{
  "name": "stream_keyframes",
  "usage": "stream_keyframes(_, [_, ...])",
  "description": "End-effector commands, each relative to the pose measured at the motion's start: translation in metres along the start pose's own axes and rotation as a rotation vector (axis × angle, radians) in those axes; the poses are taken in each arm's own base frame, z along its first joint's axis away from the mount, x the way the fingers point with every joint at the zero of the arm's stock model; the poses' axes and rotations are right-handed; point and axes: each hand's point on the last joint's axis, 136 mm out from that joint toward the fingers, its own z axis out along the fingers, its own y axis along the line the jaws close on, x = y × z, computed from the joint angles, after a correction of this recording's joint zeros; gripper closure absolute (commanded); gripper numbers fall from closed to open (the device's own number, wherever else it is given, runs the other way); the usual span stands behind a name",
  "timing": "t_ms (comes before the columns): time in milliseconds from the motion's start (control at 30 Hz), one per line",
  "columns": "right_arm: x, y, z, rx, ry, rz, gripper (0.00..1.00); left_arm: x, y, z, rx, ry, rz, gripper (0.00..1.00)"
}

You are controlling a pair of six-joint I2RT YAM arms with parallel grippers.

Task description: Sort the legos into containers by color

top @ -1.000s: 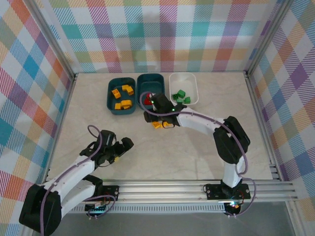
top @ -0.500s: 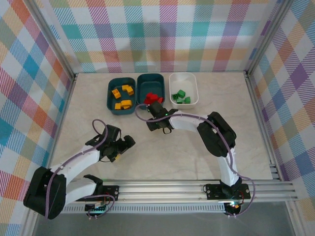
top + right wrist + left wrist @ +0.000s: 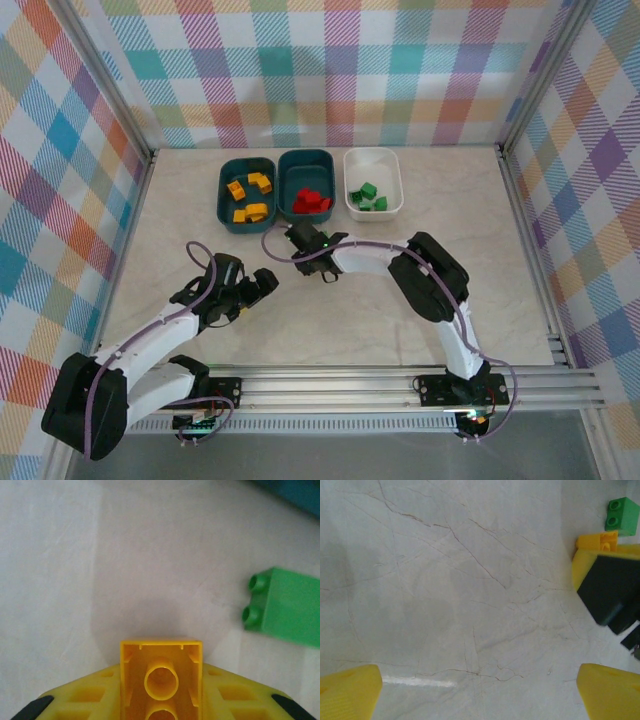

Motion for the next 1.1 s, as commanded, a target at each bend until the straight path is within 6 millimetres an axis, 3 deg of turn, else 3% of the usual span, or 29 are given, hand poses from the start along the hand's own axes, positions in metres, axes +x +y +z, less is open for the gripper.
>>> stream_keyframes(0, [-0.018,0.004,-0.037,-0.042,-0.08,0.05,0.68,-0.008,-0.001,-0.008,0.0,-0.035,0.033,0.0])
stream_keyframes(167, [-0.048,0.019,-0.067,-0.153,-0.164,0.096,0.68,-0.023,0.017,-0.008,-0.047,0.022,-0.023,0.0])
stream_keyframes(300, [-0.082,0.033,-0.069,-0.201,-0.214,0.109,0.67,-0.036,0.022,-0.002,-0.036,0.066,-0.088,0.0])
stream_keyframes(467, [-0.118,0.052,-0.054,-0.278,-0.246,0.144,0.67,-0.038,0.043,0.006,-0.05,0.075,-0.261,0.0])
stream_keyframes(600, [-0.153,0.058,-0.048,-0.33,-0.282,0.173,0.67,-0.039,0.048,0.003,-0.049,0.037,-0.264,0.0])
stream_keyframes(800, [-0.194,0.055,-0.027,-0.365,-0.346,0.153,0.66,-0.024,0.064,-0.006,-0.09,0.031,-0.276,0.0])
stream_keyframes(1067, [-0.219,0.036,0.018,-0.325,-0.317,0.124,0.62,-0.018,0.064,-0.006,-0.068,0.039,-0.276,0.0])
